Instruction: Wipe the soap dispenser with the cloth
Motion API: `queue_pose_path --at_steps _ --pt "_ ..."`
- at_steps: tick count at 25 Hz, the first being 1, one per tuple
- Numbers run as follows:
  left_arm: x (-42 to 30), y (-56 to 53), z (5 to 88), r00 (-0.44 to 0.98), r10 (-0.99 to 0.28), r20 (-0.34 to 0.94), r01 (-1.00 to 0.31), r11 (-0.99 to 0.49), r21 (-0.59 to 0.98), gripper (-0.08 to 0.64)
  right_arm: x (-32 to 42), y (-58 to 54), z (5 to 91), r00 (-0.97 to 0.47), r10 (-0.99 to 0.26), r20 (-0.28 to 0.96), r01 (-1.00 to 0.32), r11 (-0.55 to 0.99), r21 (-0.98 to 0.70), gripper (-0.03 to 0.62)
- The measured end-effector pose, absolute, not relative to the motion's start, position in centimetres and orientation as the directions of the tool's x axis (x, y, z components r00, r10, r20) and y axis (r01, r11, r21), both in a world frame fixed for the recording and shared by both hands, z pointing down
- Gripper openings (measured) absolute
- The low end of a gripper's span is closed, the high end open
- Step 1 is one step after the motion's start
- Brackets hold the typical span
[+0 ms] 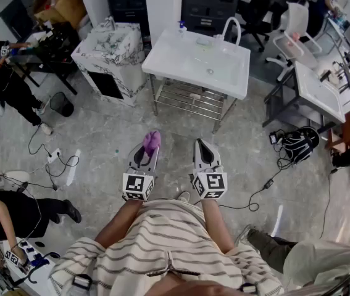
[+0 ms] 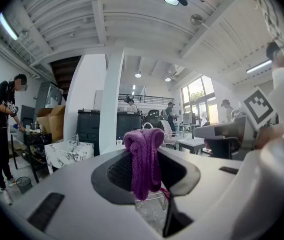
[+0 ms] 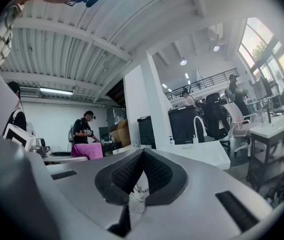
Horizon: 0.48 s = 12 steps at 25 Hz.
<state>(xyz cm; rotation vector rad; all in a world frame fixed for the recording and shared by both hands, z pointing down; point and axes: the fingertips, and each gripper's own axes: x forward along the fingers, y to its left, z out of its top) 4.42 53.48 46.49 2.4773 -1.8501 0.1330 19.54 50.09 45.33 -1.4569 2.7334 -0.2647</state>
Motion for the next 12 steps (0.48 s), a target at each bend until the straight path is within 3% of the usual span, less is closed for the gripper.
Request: queue_pose_path --at_steps 12 --pt "8.4 51.7 47.9 0.251 -0.96 0.127 -0.966 -0.257 -0.029 0.118 23.1 47.5 46.1 -0.584 -0.811 0.036 -0.802 0.57 -0.179 -0.003"
